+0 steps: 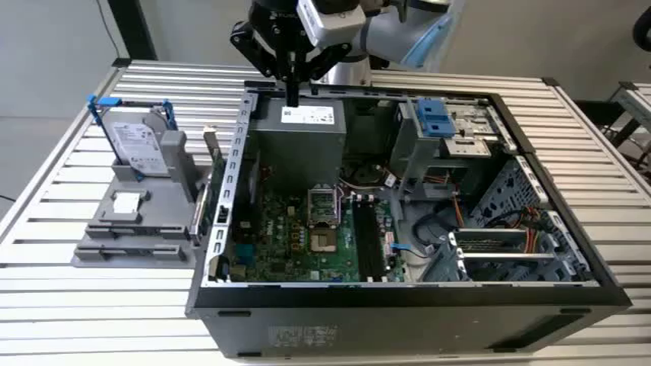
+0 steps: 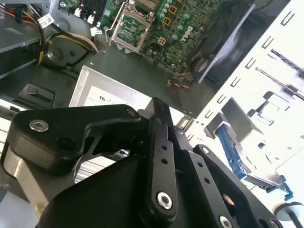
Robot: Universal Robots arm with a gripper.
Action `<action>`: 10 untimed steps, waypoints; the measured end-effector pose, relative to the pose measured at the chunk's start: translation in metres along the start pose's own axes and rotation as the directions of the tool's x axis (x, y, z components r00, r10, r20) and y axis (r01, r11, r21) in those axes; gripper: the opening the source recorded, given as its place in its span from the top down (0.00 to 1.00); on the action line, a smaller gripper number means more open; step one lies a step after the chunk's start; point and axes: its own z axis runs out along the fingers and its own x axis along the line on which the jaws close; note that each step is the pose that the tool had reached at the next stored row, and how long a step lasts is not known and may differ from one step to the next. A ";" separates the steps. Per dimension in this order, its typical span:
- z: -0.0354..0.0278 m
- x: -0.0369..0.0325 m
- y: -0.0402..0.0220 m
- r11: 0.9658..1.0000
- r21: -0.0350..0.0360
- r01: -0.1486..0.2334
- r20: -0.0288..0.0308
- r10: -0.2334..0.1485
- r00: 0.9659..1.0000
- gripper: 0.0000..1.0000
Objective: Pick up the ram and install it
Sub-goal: 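Reach for the ram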
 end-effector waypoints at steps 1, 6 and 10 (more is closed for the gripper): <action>0.0000 0.0000 0.0000 1.000 0.000 0.000 0.000 0.000 1.000 1.00; 0.0000 0.0000 0.0000 1.000 0.000 0.000 0.000 0.000 1.000 1.00; 0.0000 0.0002 0.0000 1.000 0.000 0.000 0.000 0.000 1.000 1.00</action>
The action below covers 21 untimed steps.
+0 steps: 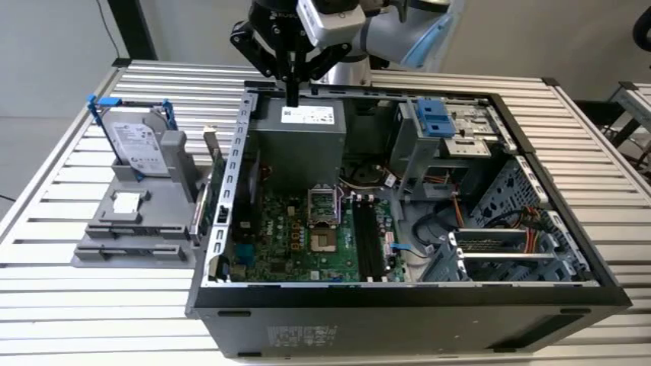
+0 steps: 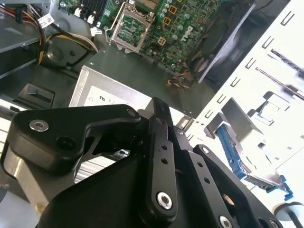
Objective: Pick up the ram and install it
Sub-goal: 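Reach for the ram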
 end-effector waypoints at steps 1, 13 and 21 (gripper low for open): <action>0.0000 0.0001 0.0000 1.000 0.000 0.000 0.000 0.000 1.000 1.00; -0.0003 0.0118 -0.0008 1.000 0.000 -0.001 0.000 0.001 1.000 1.00; -0.0003 0.0120 -0.0009 1.000 0.000 -0.001 0.000 0.001 1.000 1.00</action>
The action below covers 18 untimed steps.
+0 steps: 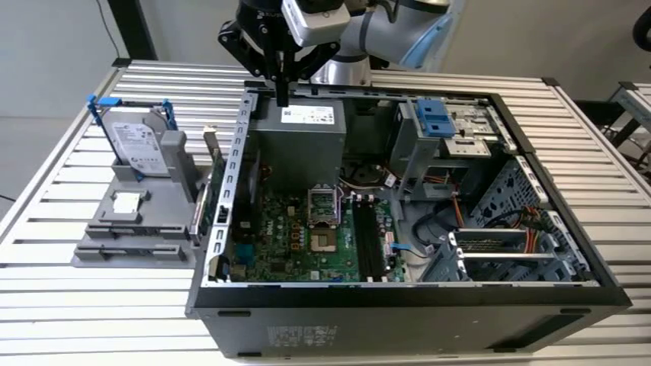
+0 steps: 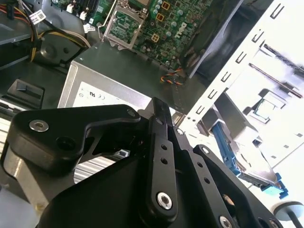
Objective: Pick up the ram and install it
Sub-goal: 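Reach for the ram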
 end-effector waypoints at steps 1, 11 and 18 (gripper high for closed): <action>0.0000 0.0000 0.0000 1.000 0.000 0.000 0.000 0.000 1.000 1.00; -0.0002 0.0088 -0.0006 1.000 0.000 0.000 0.000 0.000 1.000 1.00; -0.0005 0.0217 -0.0015 1.000 0.000 0.000 0.000 0.000 1.000 1.00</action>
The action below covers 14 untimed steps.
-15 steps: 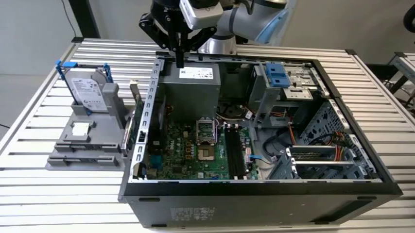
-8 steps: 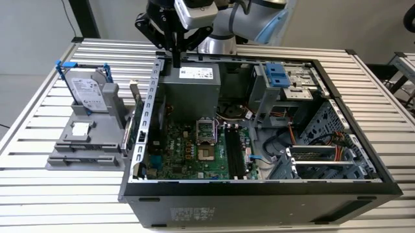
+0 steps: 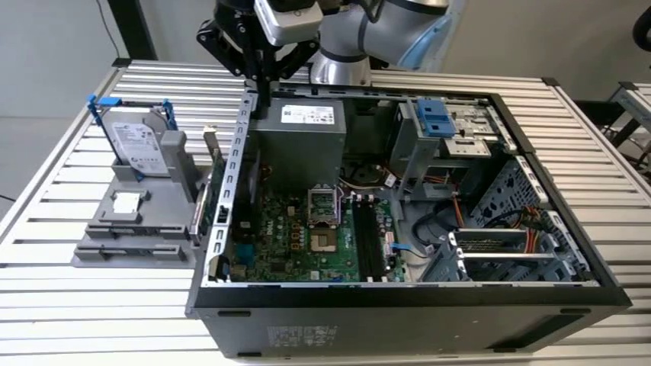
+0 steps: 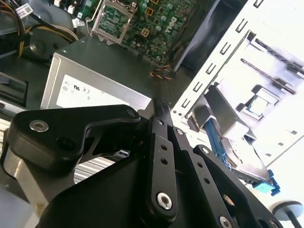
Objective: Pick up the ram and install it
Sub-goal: 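Reach for the ram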
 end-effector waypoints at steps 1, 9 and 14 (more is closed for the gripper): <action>-0.0001 0.0010 -0.0001 1.000 0.000 0.000 0.000 0.000 1.000 1.00; -0.0001 0.0035 -0.0002 1.000 0.000 0.000 0.000 0.000 1.000 1.00; -0.0002 0.0064 -0.0004 1.000 0.000 0.000 0.000 0.000 1.000 1.00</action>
